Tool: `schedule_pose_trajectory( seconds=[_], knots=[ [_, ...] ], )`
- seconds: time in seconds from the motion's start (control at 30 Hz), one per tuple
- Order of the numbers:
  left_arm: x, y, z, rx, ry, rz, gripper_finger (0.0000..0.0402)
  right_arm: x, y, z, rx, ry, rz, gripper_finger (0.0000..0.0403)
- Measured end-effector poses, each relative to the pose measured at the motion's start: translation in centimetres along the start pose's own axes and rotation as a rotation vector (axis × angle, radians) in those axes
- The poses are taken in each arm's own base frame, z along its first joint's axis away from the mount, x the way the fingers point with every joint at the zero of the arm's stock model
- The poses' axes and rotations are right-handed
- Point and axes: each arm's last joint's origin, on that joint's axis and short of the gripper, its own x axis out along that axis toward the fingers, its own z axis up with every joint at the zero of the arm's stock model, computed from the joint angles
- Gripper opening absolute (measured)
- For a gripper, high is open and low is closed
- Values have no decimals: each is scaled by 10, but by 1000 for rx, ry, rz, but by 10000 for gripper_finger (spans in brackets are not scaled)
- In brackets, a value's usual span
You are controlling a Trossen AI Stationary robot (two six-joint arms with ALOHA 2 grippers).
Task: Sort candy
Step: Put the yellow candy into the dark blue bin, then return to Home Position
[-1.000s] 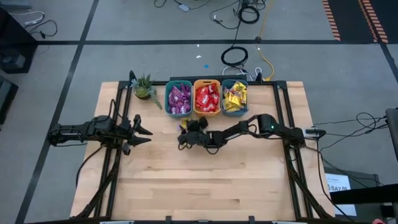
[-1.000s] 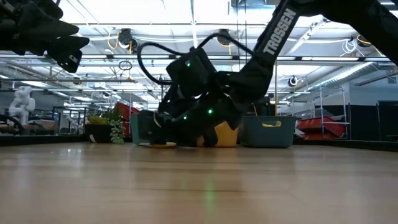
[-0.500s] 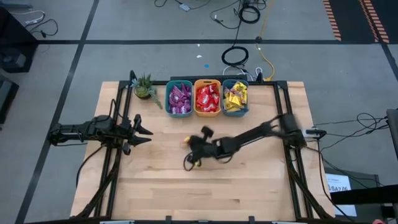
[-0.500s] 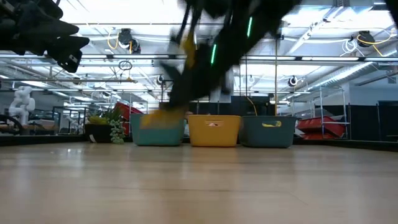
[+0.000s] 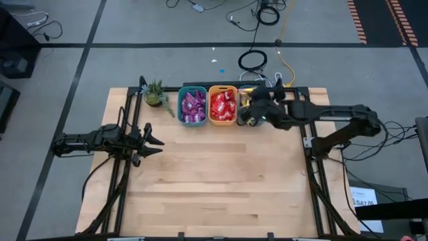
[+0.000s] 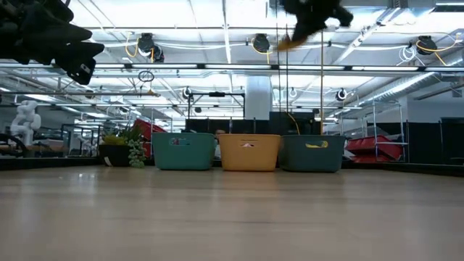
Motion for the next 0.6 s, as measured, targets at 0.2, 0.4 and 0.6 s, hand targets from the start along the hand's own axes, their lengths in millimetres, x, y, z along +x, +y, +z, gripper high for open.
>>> schedule_pose_trajectory(
  seconds=[0.2,0.4,0.6],
  knots=[
    [0,0,0,0,0,0,142,48,-21,-27,-8,125,-193,19],
    [0,0,0,0,0,0,142,82,-37,-47,98,284,-205,82],
    [0,0,0,0,0,0,142,90,-46,-46,129,338,-177,168]
  ],
)
